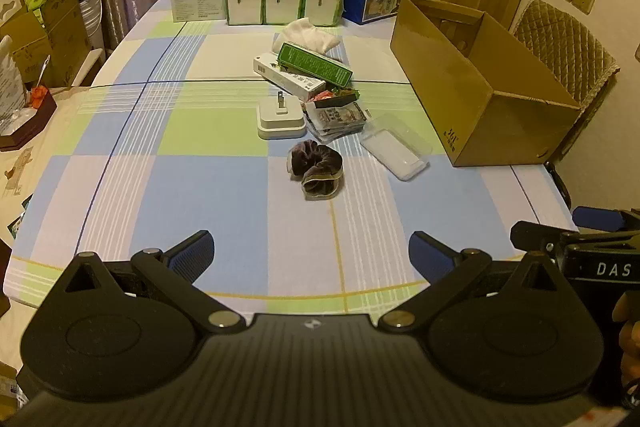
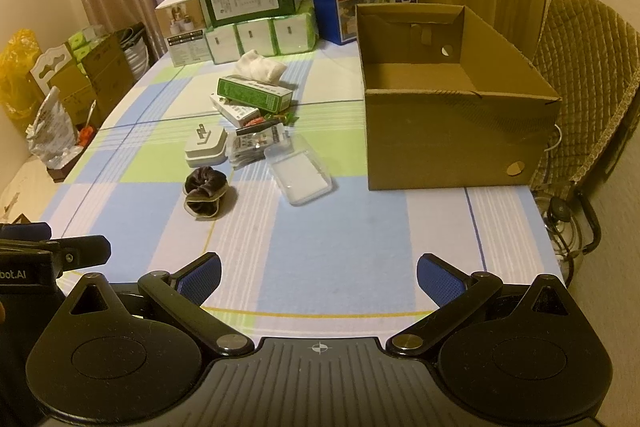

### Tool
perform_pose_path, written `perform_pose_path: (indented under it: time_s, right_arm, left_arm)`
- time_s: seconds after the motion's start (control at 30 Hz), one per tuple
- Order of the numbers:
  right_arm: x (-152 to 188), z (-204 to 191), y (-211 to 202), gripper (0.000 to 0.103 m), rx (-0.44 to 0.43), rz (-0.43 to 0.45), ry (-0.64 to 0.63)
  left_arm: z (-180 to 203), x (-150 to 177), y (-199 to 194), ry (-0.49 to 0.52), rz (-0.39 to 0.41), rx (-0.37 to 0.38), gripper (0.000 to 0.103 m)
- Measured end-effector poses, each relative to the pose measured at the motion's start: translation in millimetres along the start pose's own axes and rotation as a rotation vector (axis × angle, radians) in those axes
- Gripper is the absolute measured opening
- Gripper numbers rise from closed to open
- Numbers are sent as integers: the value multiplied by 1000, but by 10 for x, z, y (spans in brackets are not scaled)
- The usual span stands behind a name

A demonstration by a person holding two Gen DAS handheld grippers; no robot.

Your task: Organize objects

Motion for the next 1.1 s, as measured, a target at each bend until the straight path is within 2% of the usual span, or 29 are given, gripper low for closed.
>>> perform_pose_path:
  time_s: [1.1]
  right_arm:
    - [7, 0, 2, 101, -1, -5, 7]
  left_arm:
    - [32, -5, -5, 2, -2, 6, 102]
Point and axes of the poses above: each gripper's, at about its wrist camera, not at the fingertips, and y roughly the way its jaws point, z to its right, x to its underside, the point moved 7 cm from there along y, roughly the way its jaws point
